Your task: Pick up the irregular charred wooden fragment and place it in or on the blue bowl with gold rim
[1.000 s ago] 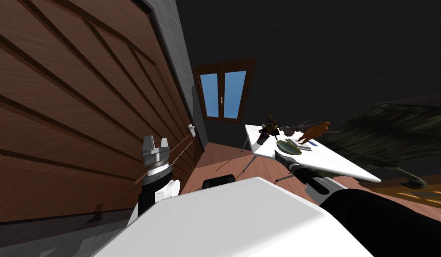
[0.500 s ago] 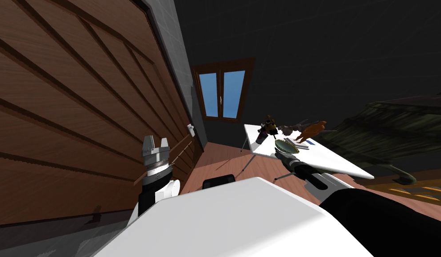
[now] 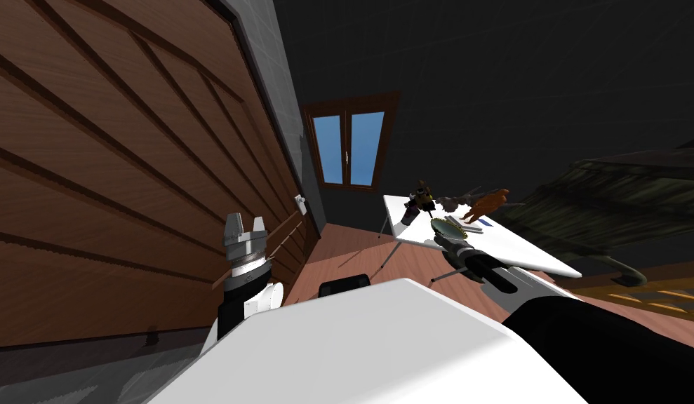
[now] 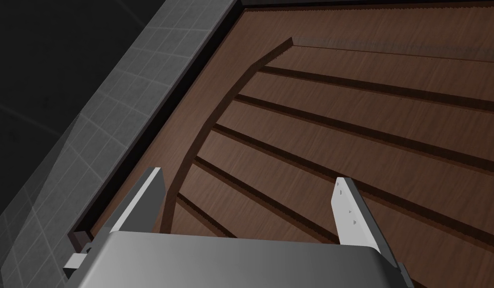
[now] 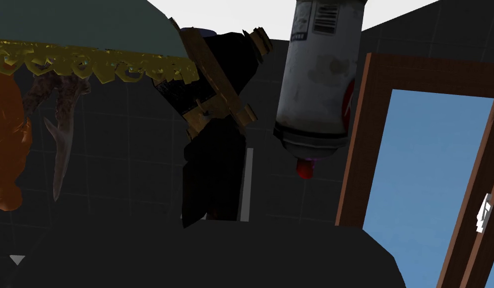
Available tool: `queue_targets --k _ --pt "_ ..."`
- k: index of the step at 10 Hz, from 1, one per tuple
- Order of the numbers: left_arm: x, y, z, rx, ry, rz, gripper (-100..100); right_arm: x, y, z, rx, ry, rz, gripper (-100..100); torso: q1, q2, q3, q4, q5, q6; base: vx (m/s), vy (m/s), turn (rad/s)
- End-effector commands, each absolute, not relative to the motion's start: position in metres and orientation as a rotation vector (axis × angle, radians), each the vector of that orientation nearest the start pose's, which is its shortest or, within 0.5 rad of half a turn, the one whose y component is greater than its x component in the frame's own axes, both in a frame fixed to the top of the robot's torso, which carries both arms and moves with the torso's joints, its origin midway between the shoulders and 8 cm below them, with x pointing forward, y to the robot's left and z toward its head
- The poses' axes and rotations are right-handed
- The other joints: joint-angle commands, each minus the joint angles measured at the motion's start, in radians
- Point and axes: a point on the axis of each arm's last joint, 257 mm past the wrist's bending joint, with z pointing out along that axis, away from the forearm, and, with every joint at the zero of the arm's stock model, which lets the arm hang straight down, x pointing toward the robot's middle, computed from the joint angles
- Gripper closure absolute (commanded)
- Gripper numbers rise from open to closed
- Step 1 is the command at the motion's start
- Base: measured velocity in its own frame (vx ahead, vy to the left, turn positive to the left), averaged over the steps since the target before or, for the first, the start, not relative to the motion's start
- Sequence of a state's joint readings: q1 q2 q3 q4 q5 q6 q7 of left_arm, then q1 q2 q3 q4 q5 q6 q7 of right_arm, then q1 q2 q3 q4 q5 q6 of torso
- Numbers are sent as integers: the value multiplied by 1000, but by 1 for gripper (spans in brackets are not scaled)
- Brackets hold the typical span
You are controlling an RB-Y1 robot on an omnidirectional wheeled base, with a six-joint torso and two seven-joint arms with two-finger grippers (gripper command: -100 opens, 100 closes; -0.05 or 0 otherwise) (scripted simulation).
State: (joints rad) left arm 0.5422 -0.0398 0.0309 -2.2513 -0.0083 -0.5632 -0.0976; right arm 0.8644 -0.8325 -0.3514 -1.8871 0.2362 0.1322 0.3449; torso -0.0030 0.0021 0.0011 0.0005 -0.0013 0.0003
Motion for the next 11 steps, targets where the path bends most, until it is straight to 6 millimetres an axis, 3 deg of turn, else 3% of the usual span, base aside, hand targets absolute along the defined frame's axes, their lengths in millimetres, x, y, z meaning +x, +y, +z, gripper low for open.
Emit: queue_targets --k 1,9,11 --pt "333 296 11 -642 610 -1157 0 276 -604 -228 352 1919 -328 100 0 0 0 0 0 0 -15 -1 -4" --pt "333 296 11 -642 610 -1157 0 276 -604 -228 352 1919 -328 100 1 -1 -1 -1 1 0 -1 0 2" --pt "332 296 11 -642 610 -1157 0 287 -607 -216 396 1891 -296 100 1 -3 -2 -1 1 -1 19 -27 35"
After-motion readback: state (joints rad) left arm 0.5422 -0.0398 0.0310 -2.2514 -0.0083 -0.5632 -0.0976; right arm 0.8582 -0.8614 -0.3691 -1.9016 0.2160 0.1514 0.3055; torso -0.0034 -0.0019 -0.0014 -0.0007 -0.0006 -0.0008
